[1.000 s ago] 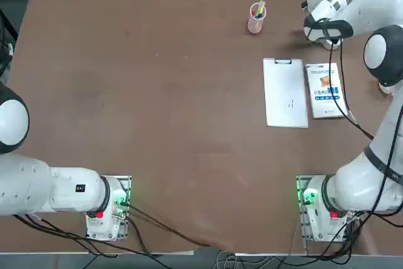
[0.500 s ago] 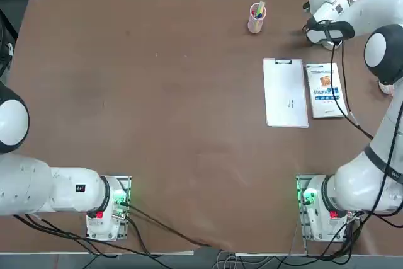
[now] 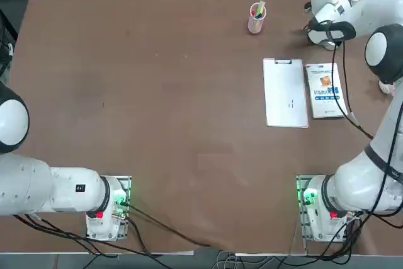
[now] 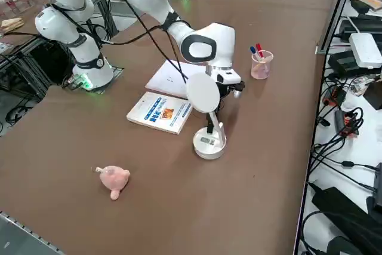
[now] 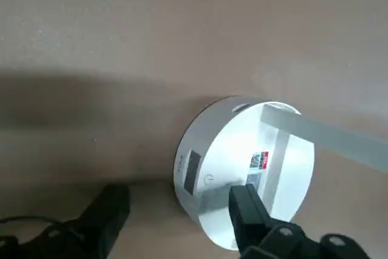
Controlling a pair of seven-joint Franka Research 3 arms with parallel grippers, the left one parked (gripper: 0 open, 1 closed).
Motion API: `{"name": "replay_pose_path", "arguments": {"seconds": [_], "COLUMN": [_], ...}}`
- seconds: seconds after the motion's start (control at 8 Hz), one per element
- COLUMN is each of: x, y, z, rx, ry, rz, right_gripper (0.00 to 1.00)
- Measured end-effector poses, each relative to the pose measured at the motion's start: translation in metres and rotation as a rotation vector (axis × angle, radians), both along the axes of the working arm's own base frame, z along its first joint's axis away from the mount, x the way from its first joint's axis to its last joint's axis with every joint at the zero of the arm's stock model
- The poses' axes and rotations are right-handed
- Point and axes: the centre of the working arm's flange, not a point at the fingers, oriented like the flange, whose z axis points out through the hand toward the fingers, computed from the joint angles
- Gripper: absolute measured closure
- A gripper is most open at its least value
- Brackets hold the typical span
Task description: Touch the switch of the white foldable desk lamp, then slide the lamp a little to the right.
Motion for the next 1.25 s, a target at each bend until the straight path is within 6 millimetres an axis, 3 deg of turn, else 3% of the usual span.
{"name": "replay_pose_path", "arguments": {"seconds": [1.25], "x": [0.0033], "y": [0.0105], "z": [-0.0046], "rx": [0.032], "ry": [-0.028], "rz": [0.031], "right_gripper": [0.0]}}
